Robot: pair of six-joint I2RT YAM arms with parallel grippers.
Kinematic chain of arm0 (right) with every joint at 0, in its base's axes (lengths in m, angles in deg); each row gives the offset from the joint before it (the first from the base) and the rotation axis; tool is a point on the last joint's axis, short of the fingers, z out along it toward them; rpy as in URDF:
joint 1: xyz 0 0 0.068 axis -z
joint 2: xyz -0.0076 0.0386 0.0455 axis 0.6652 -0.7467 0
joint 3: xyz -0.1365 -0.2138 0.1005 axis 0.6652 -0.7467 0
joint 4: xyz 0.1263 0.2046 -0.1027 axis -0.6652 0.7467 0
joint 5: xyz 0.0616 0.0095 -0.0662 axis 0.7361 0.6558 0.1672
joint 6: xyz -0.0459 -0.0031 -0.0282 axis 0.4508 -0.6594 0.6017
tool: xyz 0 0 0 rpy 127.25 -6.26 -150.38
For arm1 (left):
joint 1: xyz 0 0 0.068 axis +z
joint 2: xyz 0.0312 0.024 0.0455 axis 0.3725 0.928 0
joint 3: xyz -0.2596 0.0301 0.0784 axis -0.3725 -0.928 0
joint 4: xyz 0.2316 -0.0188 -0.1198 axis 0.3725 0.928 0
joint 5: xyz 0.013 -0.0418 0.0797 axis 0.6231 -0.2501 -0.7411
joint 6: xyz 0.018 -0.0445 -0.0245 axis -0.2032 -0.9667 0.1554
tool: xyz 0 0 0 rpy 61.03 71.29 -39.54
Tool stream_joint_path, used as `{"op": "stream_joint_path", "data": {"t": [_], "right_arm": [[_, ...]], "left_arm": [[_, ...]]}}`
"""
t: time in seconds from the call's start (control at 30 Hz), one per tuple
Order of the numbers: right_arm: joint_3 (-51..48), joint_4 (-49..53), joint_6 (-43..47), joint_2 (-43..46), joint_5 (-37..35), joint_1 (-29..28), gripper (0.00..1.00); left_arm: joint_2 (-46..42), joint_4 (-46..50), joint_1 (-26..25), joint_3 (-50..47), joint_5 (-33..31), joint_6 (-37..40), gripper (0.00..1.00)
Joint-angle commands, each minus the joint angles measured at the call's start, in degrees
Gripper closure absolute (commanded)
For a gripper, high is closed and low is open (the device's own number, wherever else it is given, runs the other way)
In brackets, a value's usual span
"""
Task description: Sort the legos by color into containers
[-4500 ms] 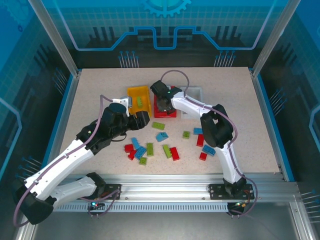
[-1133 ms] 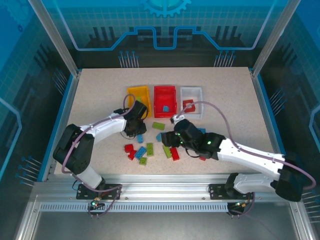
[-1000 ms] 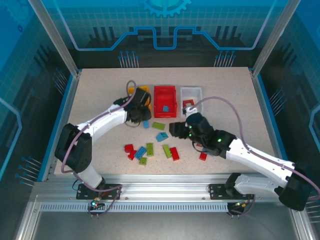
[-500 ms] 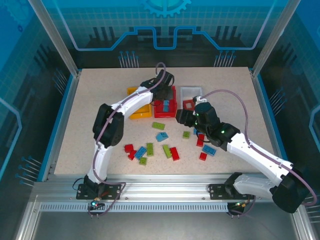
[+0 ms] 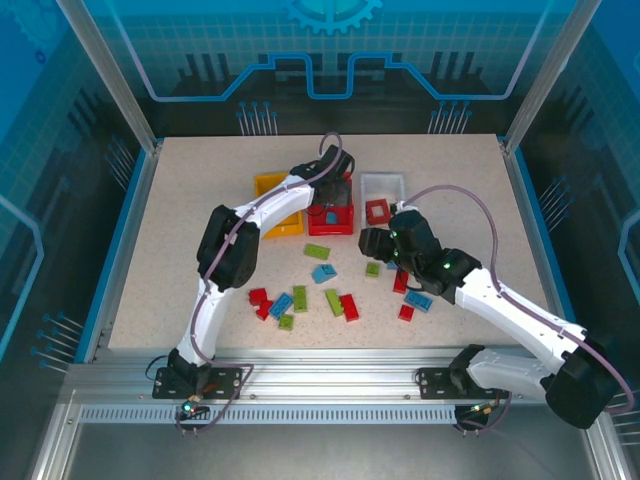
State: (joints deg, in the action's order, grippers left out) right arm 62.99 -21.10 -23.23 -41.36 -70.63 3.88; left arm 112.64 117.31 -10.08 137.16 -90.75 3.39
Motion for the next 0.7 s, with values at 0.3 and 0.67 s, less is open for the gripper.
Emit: {"op": "stream_joint_path", "data": {"t": [0.3, 0.67], "right_arm": [[-0.13, 16.41, -3.74, -16.60, -0.16, 4.97, 0.36], [0.66, 10.14, -2.30, -28.29, 2.89, 9.09, 0.51]], "left_arm": [[-32.57, -11.37, -6.56, -26.63, 7.87, -7.70, 0.39], [-58.33, -20.47, -15.25, -56.66, 12.27, -15.12, 0.34]]}}
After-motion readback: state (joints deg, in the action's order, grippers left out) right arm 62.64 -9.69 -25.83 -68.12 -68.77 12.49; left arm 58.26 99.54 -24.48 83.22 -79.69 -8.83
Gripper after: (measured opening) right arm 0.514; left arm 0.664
